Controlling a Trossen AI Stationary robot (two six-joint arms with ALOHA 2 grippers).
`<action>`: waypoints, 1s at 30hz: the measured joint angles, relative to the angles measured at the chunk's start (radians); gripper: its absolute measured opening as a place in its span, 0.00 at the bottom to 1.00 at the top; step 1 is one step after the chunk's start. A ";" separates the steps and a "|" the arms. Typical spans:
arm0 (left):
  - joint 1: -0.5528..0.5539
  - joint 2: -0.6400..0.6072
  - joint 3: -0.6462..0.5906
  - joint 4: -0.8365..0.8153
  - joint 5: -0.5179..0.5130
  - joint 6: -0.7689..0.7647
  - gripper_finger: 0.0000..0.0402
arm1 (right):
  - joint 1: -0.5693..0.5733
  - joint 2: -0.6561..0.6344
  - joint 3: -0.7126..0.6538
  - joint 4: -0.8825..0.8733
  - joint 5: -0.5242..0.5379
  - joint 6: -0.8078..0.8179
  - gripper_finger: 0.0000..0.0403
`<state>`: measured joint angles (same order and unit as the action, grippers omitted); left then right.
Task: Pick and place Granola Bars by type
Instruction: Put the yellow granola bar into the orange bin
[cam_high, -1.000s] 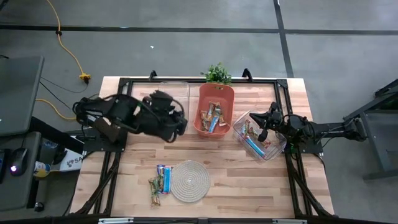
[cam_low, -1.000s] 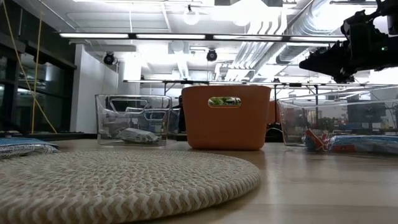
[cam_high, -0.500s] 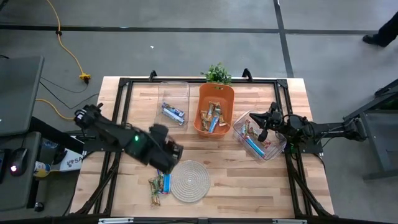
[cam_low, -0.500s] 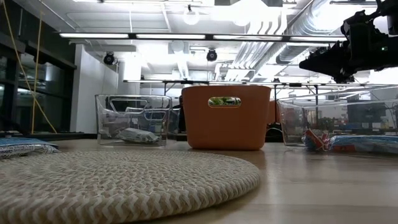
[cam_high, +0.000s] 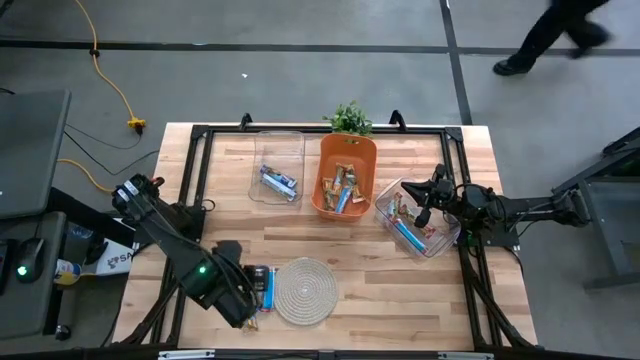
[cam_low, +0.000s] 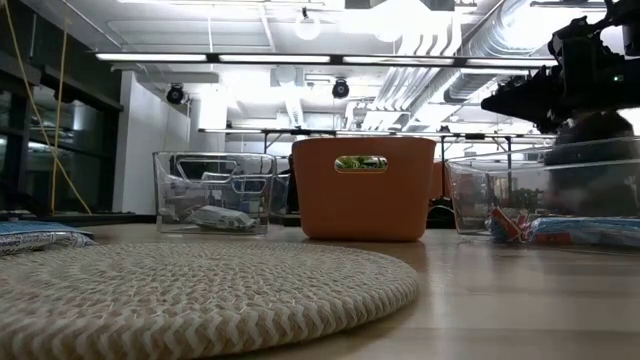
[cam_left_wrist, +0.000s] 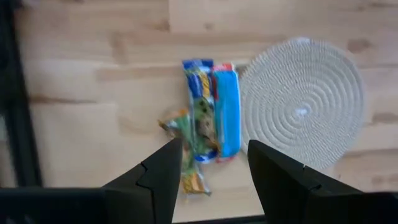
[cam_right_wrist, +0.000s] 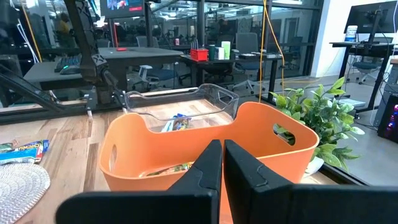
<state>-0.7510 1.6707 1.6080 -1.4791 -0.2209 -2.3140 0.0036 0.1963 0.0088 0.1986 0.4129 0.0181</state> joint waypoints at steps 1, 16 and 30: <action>-0.005 0.000 -0.015 0.028 0.002 -0.005 0.45 | 0.000 0.000 0.000 0.000 0.000 0.000 0.00; -0.004 0.000 -0.335 0.475 0.122 -0.046 0.45 | 0.000 0.000 0.000 0.000 0.000 0.000 0.00; -0.002 0.000 -0.441 0.499 0.178 -0.053 0.45 | 0.000 0.000 0.000 0.000 0.000 0.000 0.00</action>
<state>-0.7532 1.6711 1.1668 -0.9802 -0.0430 -2.3669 0.0034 0.1961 0.0088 0.1986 0.4129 0.0181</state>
